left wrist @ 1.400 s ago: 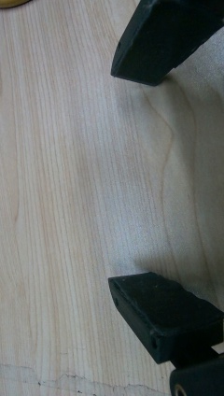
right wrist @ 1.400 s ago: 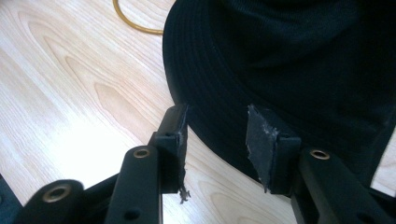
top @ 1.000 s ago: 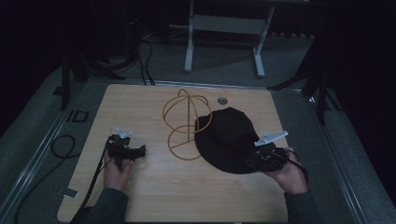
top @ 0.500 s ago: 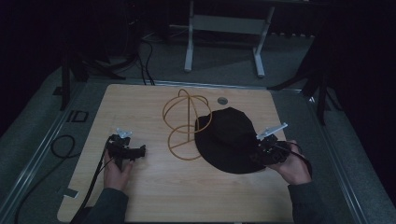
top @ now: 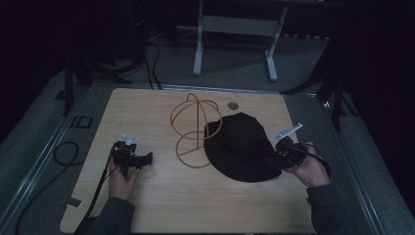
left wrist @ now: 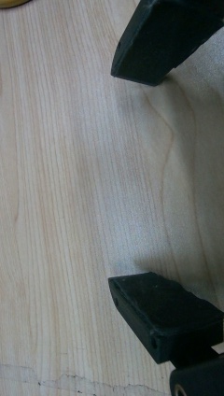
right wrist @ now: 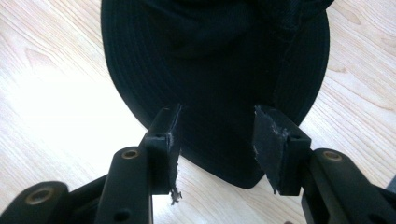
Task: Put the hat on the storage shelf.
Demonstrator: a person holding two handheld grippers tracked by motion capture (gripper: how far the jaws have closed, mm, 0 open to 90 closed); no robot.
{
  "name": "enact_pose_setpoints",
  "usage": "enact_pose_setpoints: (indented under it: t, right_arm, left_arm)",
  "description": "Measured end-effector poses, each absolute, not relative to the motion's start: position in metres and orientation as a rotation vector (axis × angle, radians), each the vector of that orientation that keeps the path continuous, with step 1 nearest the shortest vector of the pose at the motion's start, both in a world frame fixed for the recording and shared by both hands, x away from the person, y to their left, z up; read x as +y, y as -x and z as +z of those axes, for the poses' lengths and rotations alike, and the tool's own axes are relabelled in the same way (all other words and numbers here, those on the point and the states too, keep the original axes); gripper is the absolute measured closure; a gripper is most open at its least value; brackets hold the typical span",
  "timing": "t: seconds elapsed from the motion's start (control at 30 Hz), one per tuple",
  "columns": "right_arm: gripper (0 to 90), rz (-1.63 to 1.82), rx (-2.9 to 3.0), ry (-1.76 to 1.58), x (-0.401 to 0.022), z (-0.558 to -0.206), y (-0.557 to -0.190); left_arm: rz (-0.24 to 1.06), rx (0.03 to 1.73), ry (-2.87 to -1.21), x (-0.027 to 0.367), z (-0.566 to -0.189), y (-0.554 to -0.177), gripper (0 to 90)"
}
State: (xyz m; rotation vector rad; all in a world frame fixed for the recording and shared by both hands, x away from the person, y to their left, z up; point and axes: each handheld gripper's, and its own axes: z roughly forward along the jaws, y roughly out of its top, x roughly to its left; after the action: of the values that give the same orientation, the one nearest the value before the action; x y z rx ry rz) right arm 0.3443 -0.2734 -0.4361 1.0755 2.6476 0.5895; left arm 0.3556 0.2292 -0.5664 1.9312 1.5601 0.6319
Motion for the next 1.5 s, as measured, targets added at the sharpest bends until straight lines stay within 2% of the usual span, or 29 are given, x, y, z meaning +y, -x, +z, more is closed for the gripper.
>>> enact_pose_setpoints:
  t: [0.5,1.2,1.5]
  right_arm:
    - [37.7,0.506,2.667,-1.061,-0.269,-0.434,-0.36]
    - [39.5,0.436,2.714,-1.028,-0.255,-0.44,-0.392]
    - [35.8,0.395,2.75,-1.005,-0.251,-0.441,-0.402]
  left_arm:
    - [0.632,1.56,-1.931,0.229,-0.566,-0.356,2.8]
    - [0.634,1.56,-1.929,0.229,-0.567,-0.356,2.8]
    - [0.633,1.559,-1.932,0.229,-0.566,-0.356,2.8]
